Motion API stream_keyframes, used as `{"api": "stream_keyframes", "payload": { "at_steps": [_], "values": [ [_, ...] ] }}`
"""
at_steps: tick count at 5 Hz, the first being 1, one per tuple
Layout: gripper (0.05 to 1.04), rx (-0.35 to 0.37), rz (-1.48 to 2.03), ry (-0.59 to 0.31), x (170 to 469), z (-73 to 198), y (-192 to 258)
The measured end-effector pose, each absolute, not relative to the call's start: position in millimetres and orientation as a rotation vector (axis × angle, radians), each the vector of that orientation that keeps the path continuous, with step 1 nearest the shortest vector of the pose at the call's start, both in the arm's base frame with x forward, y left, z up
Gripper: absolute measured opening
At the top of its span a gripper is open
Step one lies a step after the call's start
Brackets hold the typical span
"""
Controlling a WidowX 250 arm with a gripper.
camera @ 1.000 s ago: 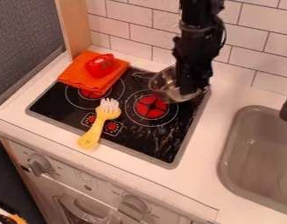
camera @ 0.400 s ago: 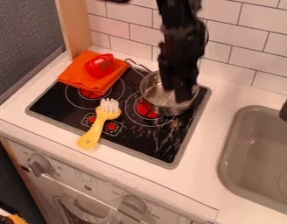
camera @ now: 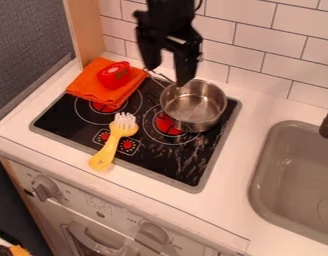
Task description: Moved the silver pot top right of the cooker
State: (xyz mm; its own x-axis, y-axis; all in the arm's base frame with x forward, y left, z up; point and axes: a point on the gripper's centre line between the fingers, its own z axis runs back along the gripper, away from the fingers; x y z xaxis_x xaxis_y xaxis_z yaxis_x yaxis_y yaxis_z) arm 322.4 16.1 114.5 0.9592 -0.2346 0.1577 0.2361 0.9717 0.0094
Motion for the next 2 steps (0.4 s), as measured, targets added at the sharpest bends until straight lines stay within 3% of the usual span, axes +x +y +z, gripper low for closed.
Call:
{"api": "stream_keyframes", "payload": {
  "at_steps": [1,2],
  "values": [
    [0.999,0.06,-0.18,-0.097,319,93,28],
    [0.999,0.065,-0.184,-0.081,317,77,34]
  ]
}}
